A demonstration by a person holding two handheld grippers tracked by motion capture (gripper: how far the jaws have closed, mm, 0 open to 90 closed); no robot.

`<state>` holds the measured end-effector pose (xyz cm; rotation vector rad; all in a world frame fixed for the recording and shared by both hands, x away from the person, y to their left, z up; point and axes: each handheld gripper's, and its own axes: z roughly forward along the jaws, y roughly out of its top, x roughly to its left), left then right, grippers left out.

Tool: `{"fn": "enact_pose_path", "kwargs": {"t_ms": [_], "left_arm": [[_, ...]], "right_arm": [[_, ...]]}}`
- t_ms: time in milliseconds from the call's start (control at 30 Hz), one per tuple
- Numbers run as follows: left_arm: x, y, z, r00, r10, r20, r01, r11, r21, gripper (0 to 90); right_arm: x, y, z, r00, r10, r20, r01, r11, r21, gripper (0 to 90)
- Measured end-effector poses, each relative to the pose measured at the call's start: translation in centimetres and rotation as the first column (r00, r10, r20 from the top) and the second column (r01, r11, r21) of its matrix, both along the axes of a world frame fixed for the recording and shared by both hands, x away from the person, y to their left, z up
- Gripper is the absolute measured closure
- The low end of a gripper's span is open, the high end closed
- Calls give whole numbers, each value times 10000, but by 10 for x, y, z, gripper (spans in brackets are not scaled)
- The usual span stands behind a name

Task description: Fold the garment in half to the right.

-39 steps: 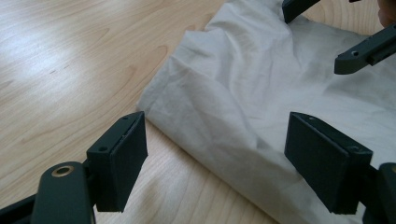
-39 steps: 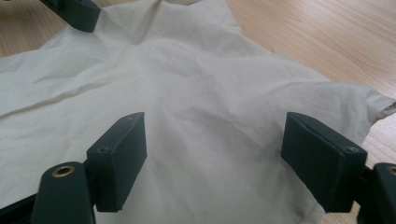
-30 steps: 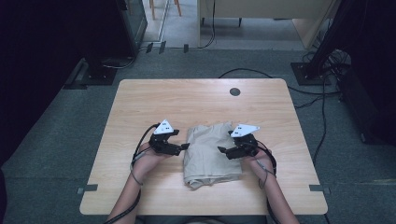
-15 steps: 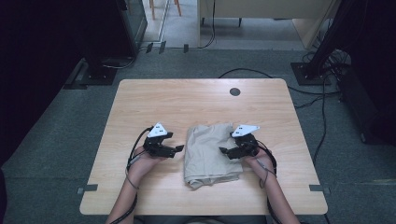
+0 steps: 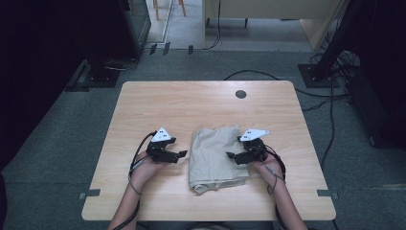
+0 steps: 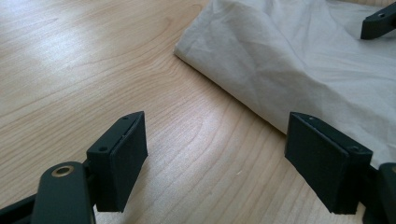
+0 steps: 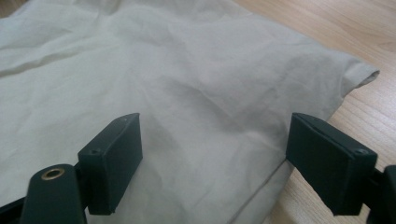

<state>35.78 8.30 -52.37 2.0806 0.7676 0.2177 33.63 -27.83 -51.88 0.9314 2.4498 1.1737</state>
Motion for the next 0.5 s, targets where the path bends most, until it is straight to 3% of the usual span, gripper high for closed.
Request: {"fn": "enact_pose_path", "kwargs": {"t_ms": [500], "left_arm": [[3, 11, -1, 9992, 396, -43, -396, 9992, 46, 212]], "right_arm": [[0, -18, 2, 9995, -289, -150, 291, 9995, 101, 174]]}}
